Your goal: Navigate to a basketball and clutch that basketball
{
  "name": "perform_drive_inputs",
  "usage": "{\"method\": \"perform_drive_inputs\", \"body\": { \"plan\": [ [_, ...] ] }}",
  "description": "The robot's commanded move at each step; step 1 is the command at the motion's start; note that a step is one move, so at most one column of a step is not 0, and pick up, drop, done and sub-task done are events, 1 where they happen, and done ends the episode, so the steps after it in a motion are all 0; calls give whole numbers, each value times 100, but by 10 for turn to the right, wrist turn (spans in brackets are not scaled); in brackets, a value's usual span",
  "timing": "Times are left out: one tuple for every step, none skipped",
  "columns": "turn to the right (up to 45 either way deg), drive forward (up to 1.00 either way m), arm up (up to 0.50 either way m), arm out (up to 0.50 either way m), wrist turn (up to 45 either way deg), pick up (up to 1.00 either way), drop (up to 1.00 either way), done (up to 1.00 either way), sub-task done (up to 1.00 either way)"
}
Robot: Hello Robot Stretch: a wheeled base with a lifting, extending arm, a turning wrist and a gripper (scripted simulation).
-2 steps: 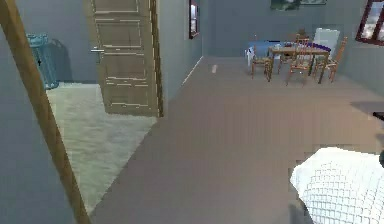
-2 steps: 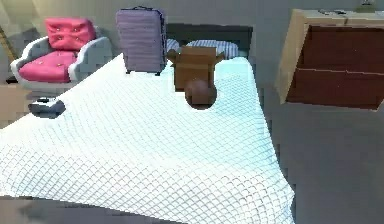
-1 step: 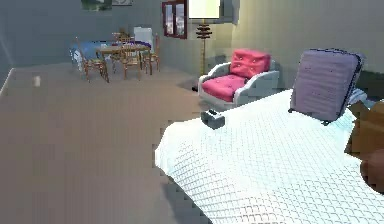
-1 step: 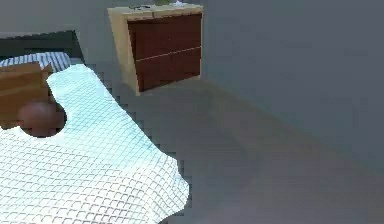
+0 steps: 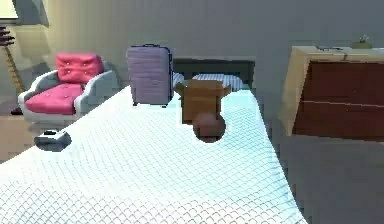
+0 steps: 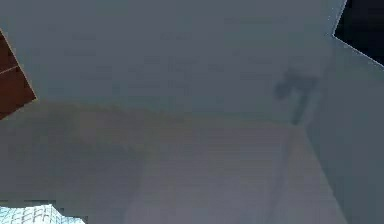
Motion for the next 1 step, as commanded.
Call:
{"method": "perform_drive_inputs", "body": {
  "plan": [
    [450, 0, 0, 0, 0, 0, 0, 0, 0]
  ]
}}
